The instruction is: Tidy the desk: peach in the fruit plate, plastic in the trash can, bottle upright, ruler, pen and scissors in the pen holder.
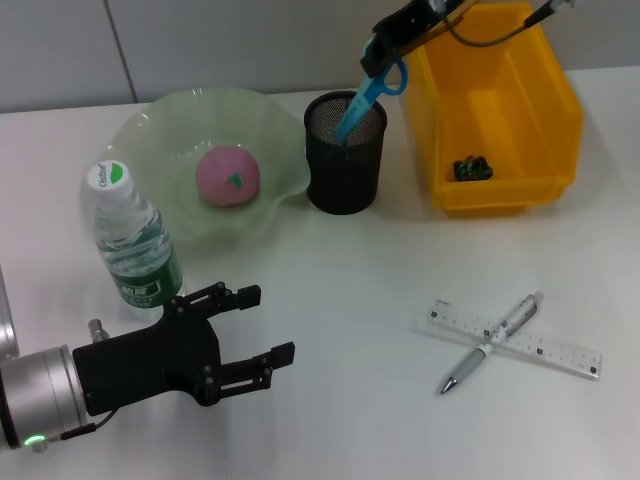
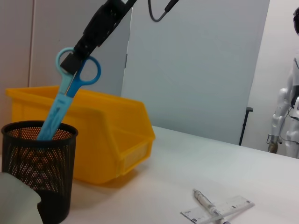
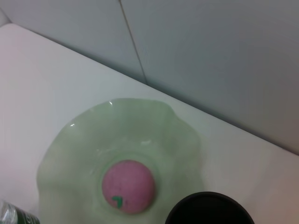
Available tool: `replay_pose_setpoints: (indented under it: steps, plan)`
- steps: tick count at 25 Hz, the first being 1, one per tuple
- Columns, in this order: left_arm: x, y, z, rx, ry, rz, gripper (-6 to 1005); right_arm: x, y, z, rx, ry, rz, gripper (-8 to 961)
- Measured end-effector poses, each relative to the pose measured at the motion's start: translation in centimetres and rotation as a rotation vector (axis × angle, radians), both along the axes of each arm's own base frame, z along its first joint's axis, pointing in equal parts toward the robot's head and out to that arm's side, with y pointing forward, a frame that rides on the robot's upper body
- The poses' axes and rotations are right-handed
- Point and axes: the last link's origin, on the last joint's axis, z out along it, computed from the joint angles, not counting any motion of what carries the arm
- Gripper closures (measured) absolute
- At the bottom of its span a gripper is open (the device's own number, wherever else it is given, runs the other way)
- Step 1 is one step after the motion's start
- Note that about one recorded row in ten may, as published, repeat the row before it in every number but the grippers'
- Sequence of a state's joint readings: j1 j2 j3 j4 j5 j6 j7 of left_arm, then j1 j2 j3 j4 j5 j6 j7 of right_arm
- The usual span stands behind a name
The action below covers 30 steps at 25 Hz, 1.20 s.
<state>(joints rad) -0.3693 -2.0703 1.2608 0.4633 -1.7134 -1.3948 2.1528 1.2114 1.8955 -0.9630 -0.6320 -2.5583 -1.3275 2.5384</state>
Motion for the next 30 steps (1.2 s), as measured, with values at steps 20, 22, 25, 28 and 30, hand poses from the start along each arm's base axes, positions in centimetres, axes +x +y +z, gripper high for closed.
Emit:
replay_pose_setpoints:
  steps: [20, 22, 25, 28, 30]
  plan:
    - [0.0, -0.2, 0.1, -0.013, -0.011, 0.002, 191, -0.4, 0.1, -3.6, 0.015, -0.096, 0.041, 785]
    - [0.0, -0.2, 0.1, -0.013, -0.011, 0.002, 191, -0.5, 0.2, -3.6, 0.019, -0.095, 0.044, 778]
    - [0.0, -0.2, 0.2, -0.011, -0.011, 0.002, 191, -0.5, 0.3, -3.5, 0.029, -0.092, 0.049, 537]
    - [-0.1, -0.2, 0.2, -0.010, -0.011, 0.004, 190, -0.9, 0.1, -3.3, 0.036, -0.080, 0.066, 416]
    - [-0.1, -0.2, 0.2, -0.010, -0.011, 0.005, 190, -1.3, -0.6, -2.8, 0.032, -0.070, 0.096, 335]
